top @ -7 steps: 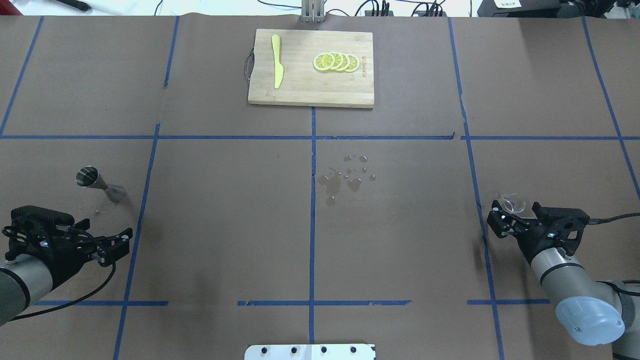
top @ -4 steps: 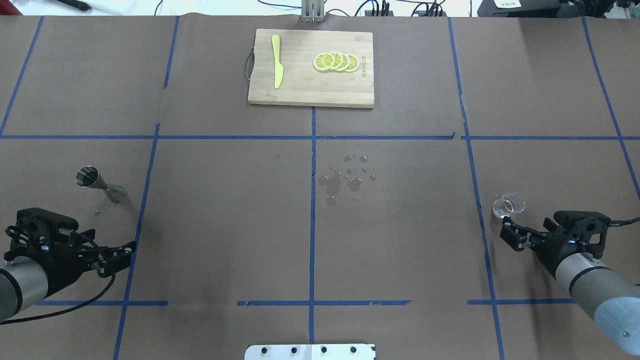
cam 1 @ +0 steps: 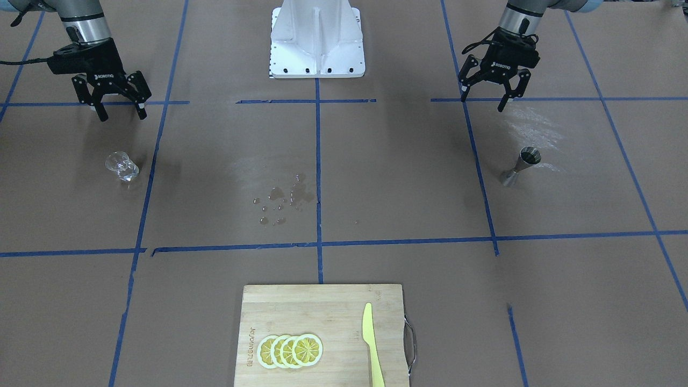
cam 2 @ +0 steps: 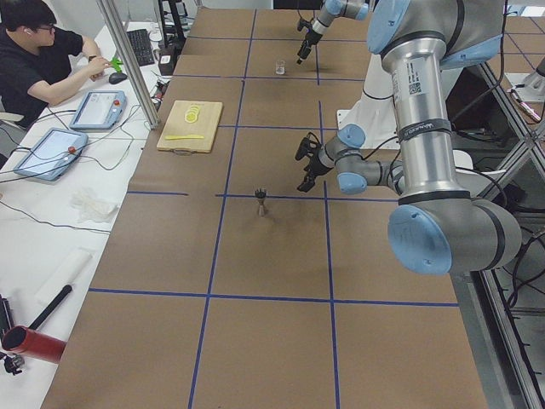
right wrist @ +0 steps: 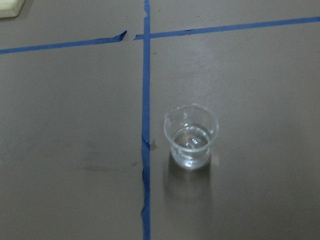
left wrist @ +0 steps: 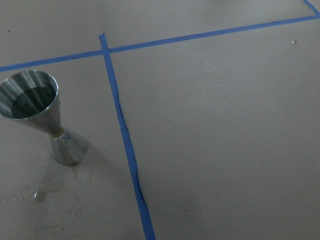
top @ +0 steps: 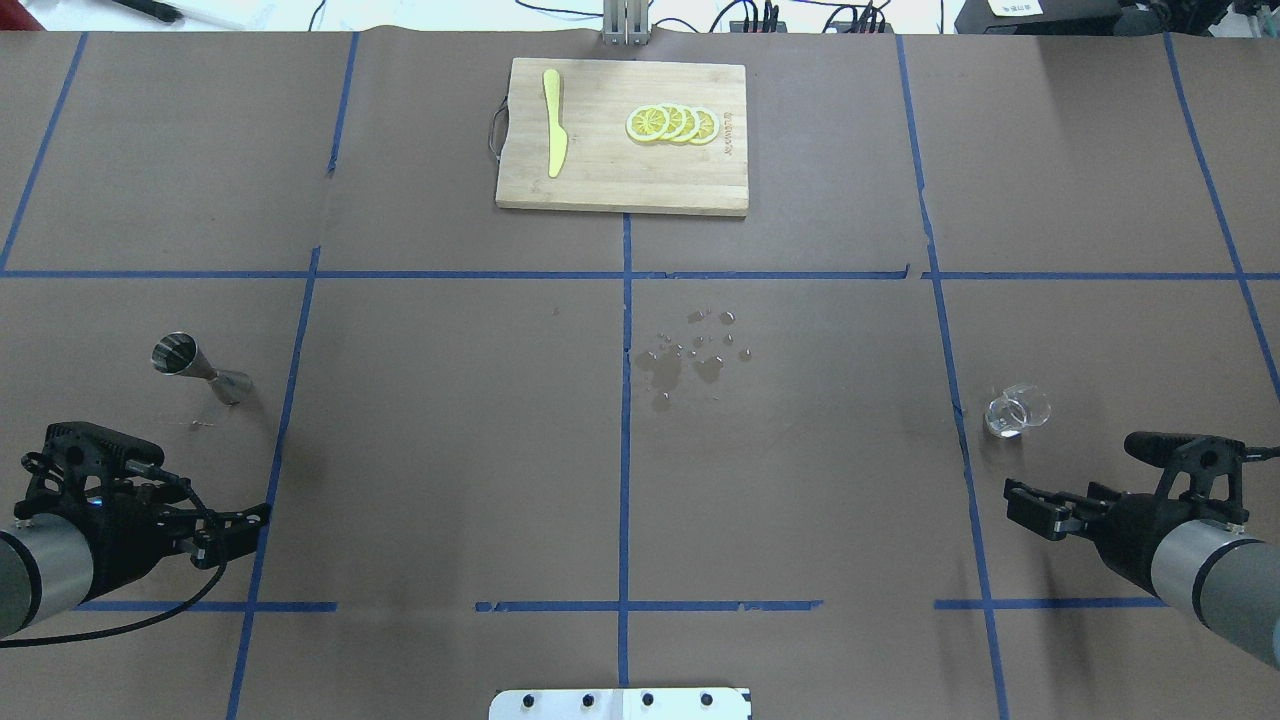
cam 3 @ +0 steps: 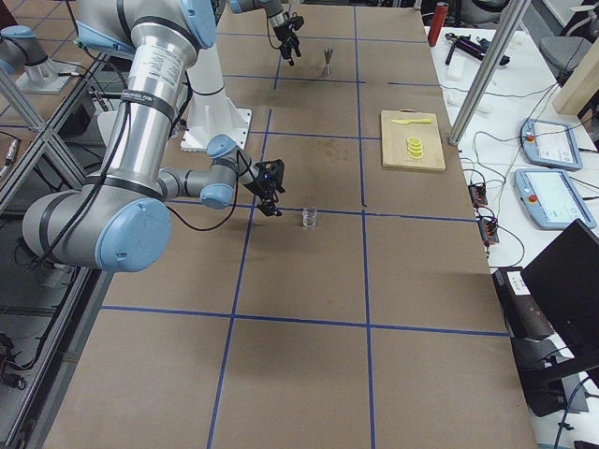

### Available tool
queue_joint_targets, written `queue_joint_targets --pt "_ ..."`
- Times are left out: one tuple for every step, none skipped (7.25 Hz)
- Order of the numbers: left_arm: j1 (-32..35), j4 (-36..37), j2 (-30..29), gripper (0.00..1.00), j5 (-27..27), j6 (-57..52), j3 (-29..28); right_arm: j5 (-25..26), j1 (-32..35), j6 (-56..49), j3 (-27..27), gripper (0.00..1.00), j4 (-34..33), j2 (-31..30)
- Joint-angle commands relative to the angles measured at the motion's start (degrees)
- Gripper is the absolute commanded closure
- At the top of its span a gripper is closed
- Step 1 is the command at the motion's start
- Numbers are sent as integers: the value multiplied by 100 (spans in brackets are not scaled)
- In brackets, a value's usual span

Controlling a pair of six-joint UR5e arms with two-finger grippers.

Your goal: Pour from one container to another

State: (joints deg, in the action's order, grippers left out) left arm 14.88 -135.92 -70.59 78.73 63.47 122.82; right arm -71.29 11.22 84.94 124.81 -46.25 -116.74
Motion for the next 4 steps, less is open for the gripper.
queue_joint_targets --pt "765 554 -16 0 1314 -568 241 -1556 465 -3 1381 0 -1491 -87" --pt "1058 619 -8 0 1712 -808 269 -2356 825 -12 1884 0 -2336 114" --pt "1078 628 -7 0 2134 -810 304 -2903 1107 -482 2289 0 -3328 299" --pt "1243 637 -7 0 2791 -819 365 -3404 1728 -1113 2441 0 -4182 831"
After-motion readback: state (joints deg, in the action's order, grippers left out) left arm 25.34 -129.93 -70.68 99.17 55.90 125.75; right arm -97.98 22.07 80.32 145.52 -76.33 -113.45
